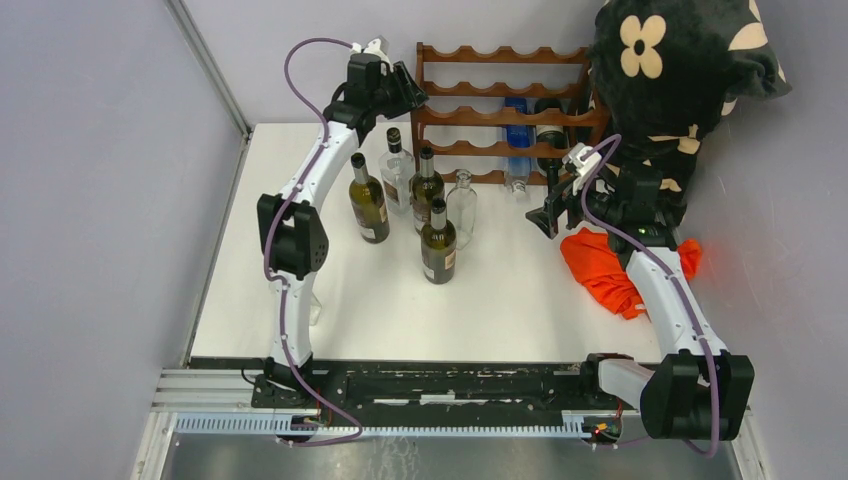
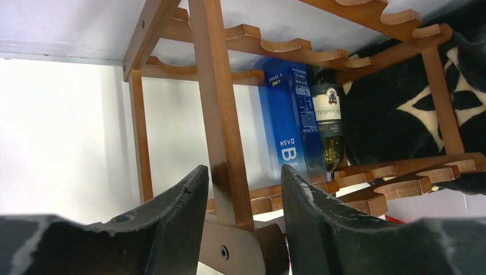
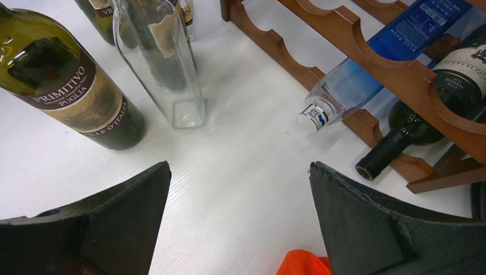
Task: Put the wine bottle on the wine rack
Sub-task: Adjust the wine rack at the center of the board.
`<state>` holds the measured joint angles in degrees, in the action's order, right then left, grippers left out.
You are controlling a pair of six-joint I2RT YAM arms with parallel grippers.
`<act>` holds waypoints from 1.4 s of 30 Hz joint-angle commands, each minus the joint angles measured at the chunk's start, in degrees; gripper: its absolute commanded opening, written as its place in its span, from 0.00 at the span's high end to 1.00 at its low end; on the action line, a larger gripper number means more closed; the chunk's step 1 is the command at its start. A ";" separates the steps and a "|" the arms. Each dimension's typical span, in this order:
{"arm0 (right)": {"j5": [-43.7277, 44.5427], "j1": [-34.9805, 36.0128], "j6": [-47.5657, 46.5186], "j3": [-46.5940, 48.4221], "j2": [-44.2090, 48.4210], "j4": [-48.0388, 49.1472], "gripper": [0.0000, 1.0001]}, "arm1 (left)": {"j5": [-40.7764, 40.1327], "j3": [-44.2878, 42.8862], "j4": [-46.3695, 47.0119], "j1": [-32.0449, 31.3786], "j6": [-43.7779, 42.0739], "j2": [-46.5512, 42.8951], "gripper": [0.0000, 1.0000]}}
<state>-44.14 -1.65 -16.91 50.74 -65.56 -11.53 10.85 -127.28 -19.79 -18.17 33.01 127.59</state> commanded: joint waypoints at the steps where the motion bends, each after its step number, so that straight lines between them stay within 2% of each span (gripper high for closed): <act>1: -1.52 -0.37 1.32 0.41 1.33 3.35 0.03 | 2.75 -2.64 1.16 -0.02 2.14 -0.44 0.46; 7: -1.57 -0.72 1.88 0.59 1.14 4.03 0.03 | 5.55 -0.53 0.70 -0.02 2.42 -2.56 0.64; 13: -1.84 -0.96 2.14 0.50 1.06 4.42 0.03 | 8.20 4.16 1.45 -0.01 1.88 -7.00 0.71; 25: -2.98 -1.15 2.32 -0.37 1.33 4.86 0.03 | 13.78 8.95 2.68 -0.44 2.14 -11.43 0.73; 37: 0.03 -2.60 2.64 2.00 1.76 5.85 0.03 | 15.08 10.00 2.99 -1.30 2.74 -13.49 0.72; 42: 4.37 -5.34 7.58 3.11 3.54 12.89 0.03 | 15.60 10.85 3.33 -1.70 2.76 -15.16 0.72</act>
<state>-43.40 -5.04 -13.43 50.39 -65.06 -7.84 13.63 -116.16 -18.31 -17.85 33.56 119.74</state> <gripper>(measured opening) 0.974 0.490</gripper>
